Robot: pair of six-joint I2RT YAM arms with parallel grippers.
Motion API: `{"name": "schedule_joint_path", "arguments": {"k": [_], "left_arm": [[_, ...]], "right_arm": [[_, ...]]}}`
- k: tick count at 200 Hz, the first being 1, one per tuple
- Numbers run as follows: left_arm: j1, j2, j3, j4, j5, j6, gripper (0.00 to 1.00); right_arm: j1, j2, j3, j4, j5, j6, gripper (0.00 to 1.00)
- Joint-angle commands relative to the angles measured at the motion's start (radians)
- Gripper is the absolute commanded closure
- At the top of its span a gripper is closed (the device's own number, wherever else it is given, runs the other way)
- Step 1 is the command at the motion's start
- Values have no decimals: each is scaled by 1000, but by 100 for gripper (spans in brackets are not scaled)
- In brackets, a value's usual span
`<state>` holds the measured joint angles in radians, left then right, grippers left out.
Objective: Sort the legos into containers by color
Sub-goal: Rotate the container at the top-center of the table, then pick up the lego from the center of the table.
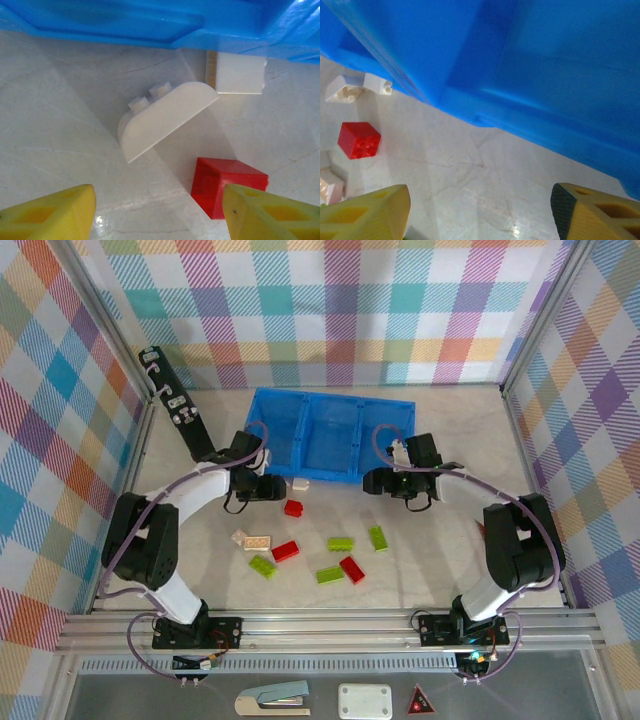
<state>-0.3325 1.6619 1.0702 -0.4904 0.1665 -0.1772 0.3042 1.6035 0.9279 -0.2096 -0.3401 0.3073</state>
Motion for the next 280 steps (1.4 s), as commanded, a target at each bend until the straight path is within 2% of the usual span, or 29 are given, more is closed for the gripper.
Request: {"name": "schedule_joint_path", "arguments": {"k": [1, 47, 68, 150, 280], "left_arm": [[-8, 52, 56, -40, -23, 49, 34], [-8, 140, 137, -47, -14, 89, 38], [-8, 184, 171, -56, 9, 102, 44], [-15, 219, 204, -70, 22, 102, 57], [-68, 291, 227, -104, -1, 98, 51]], "right_arm": [[-2, 30, 32, 62, 66, 18, 25], [-2, 46, 58, 73, 129, 8, 27], [-2, 44, 81, 37, 157, 26, 27], [-2, -97, 24, -9, 121, 71, 27], [-2, -204, -16, -56, 120, 60, 25]]}}
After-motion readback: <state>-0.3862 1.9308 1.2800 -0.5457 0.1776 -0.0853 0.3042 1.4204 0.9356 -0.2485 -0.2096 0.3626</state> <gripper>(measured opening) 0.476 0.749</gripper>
